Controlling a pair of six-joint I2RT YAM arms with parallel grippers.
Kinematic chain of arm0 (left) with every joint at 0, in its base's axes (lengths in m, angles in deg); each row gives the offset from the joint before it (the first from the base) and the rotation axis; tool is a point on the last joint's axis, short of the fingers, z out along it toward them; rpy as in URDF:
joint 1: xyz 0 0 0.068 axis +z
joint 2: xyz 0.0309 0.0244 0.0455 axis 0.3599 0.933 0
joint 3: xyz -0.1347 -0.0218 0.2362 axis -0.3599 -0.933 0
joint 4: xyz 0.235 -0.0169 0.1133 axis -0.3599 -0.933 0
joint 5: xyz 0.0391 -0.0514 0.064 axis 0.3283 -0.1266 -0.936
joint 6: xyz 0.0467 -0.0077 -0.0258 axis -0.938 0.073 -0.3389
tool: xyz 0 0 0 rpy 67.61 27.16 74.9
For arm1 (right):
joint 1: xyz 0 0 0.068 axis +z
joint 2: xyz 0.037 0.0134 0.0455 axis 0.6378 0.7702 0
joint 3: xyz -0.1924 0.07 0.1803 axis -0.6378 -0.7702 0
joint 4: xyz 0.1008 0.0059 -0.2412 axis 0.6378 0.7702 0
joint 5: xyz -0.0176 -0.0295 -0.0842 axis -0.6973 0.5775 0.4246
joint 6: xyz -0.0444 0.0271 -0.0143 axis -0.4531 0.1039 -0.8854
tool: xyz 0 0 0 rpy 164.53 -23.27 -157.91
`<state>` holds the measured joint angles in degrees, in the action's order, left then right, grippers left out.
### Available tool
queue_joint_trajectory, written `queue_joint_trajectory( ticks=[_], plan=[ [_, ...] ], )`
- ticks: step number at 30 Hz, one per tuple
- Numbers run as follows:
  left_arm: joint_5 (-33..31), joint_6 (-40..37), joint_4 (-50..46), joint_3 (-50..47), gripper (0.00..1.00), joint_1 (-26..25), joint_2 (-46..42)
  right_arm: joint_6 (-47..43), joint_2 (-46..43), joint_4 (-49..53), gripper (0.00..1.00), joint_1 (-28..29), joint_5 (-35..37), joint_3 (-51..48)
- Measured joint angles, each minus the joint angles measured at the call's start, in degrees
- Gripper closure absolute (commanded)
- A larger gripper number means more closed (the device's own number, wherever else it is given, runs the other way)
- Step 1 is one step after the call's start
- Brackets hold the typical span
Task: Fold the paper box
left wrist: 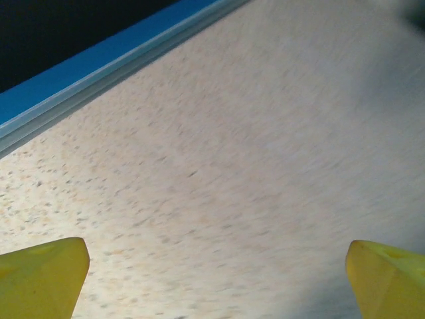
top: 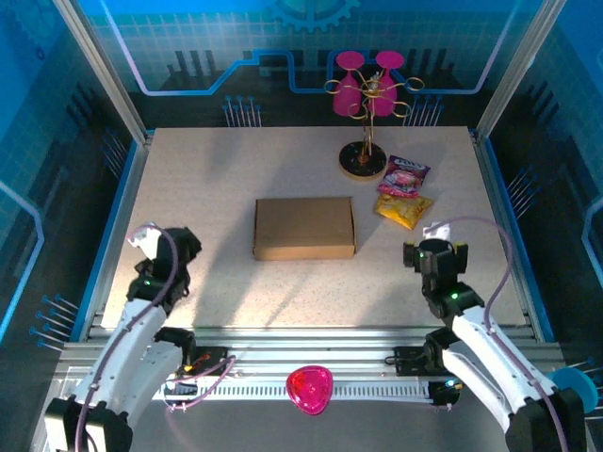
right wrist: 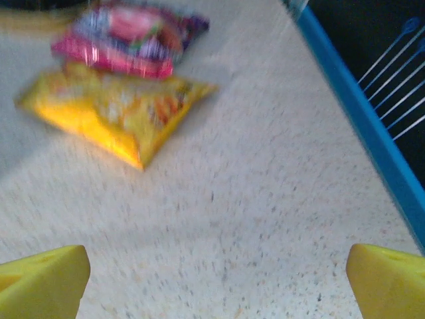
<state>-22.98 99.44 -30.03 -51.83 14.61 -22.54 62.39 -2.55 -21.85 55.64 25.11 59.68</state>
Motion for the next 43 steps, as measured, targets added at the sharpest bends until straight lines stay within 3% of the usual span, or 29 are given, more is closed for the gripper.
queue_joint_trajectory(
  ticks=[5, 11, 15, 19, 24, 30, 43],
  plan=[
    [3.74, -10.75, 16.72, -9.01, 0.01, 0.22, 4.81, -5.01, 15.8, -15.67, 0.0, -4.81, -6.78, -1.22],
    [11.08, -16.57, 37.35, -8.02, 0.01, 2.95, 23.52, -8.72, 34.16, -34.4, 0.0, -8.81, -18.29, 2.8],
    [15.89, -18.73, 45.99, -3.96, 0.01, 4.37, 34.12, -6.75, 39.43, -41.05, 0.0, -12.98, -24.92, 7.04],
    [21.22, -22.88, 52.15, 0.55, 0.01, 5.92, 38.95, -6.19, 45.4, -57.79, 0.0, -13.7, -30.32, 3.06],
    [25.18, -26.01, 73.33, -6.05, 0.01, 7.06, 45.92, -5.49, 47.74, -63.08, 0.0, -13.73, -31.65, -1.51],
    [26.12, -27.71, 74.29, -5.97, 0.01, 6.84, 47.82, -4.68, 47.69, -63.41, 0.0, -13.25, -28.98, 1.68],
    [26.12, -28.39, 75.69, -5.2, 0.01, 6.69, 47.82, -7.48, 47.69, -59.76, 0.0, -11.13, -30.53, 5.29]
  ],
)
